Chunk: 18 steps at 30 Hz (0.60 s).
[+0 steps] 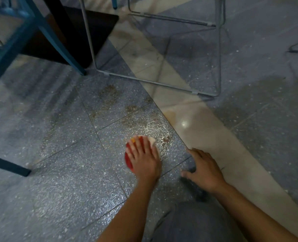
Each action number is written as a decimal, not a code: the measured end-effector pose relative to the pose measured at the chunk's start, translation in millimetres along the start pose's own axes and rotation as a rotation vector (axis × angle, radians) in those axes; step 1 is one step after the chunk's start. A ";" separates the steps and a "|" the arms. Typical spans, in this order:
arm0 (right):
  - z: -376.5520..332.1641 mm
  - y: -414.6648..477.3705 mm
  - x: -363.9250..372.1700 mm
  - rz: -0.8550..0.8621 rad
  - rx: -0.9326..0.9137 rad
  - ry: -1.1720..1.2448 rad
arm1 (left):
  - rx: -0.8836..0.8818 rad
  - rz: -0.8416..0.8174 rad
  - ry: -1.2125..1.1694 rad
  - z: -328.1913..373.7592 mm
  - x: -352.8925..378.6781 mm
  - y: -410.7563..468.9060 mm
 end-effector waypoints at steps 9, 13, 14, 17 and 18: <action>2.3 4.3 -24.3 0.000 -0.010 -0.034 | 0.619 -0.279 0.202 -129.1 -31.7 -113.2; 5.3 10.0 -43.5 0.027 -0.015 -0.112 | 0.374 -0.195 0.229 -169.9 -80.8 -75.3; 4.2 10.6 -48.4 0.031 -0.018 -0.133 | 0.296 -0.153 0.218 -161.7 -83.3 -60.4; 1.3 8.1 -58.6 0.032 -0.021 -0.165 | -0.077 0.002 0.036 -108.8 -72.6 -23.0; 0.1 6.0 -60.6 0.033 -0.022 -0.166 | -0.197 0.026 -0.034 -90.2 -65.7 -17.1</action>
Point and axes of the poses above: each hand's wrist, its own y-axis towards the middle knuckle, its own x-axis out of the palm, z = x × y, the point moved 3 cm from there along y, towards the middle knuckle, and after that the axes turned 12 degrees about -y, right-handed, at the moved point
